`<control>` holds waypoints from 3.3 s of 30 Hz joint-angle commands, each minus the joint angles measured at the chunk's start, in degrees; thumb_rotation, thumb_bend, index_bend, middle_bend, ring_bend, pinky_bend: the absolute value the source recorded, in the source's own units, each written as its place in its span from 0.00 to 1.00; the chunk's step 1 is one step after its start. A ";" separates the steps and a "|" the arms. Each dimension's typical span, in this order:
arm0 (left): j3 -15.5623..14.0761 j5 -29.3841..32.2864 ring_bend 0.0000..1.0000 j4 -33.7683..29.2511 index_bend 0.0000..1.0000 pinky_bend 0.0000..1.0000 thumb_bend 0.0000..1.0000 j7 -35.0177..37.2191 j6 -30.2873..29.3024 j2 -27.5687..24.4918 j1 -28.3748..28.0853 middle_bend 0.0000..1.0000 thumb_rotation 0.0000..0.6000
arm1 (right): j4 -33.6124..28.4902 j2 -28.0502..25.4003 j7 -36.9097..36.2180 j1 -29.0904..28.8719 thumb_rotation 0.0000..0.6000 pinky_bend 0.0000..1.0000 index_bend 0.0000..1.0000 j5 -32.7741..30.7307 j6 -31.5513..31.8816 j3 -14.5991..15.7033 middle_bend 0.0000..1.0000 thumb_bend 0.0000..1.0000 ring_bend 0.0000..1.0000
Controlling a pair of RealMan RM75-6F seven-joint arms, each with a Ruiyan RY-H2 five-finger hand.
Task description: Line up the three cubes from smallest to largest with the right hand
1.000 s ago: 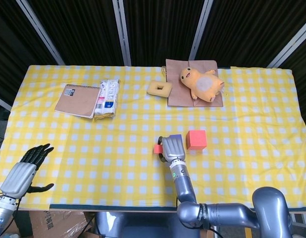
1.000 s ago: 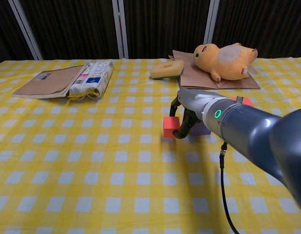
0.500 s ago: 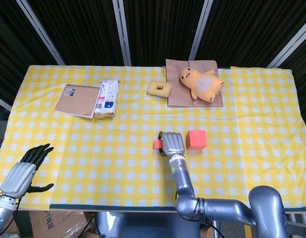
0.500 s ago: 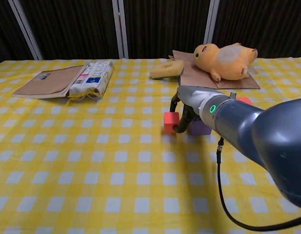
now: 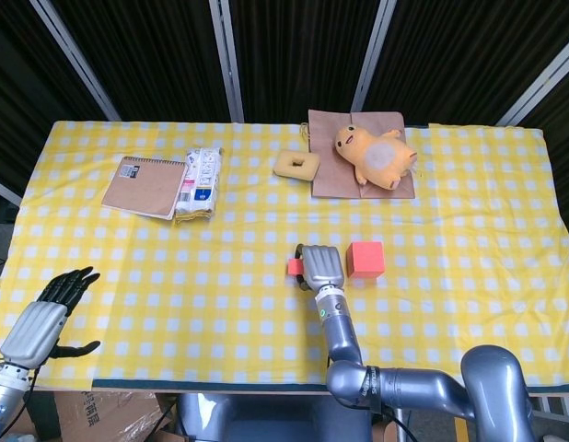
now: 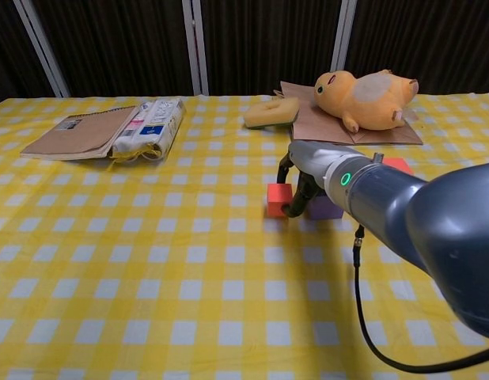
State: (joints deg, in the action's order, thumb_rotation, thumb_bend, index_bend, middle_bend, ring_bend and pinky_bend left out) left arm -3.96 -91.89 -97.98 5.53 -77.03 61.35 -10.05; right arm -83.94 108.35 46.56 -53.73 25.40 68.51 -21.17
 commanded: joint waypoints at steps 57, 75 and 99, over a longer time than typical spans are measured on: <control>-0.11 0.14 0.00 -0.28 0.00 0.00 0.00 0.43 0.35 -0.38 -0.06 0.00 1.00 | -4.96 3.24 4.11 1.85 1.00 1.00 0.16 -0.25 5.61 4.23 0.98 0.44 1.00; -0.13 -0.06 0.00 -0.22 0.00 0.00 0.00 0.52 0.02 -0.32 0.07 0.00 1.00 | -7.34 1.35 5.93 3.77 1.00 1.00 0.16 -0.32 8.14 3.98 0.98 0.44 1.00; -0.11 0.02 0.00 -0.38 0.00 0.00 0.00 -0.05 0.07 -0.18 0.10 0.00 1.00 | -10.14 -1.36 5.77 6.08 1.00 1.00 0.16 0.09 8.62 4.04 0.98 0.44 1.00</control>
State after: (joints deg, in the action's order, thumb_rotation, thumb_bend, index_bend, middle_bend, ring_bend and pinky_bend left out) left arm -4.07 -91.87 -98.35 5.49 -76.96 61.17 -9.95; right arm -93.97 106.95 52.39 -47.67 25.40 77.17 -17.15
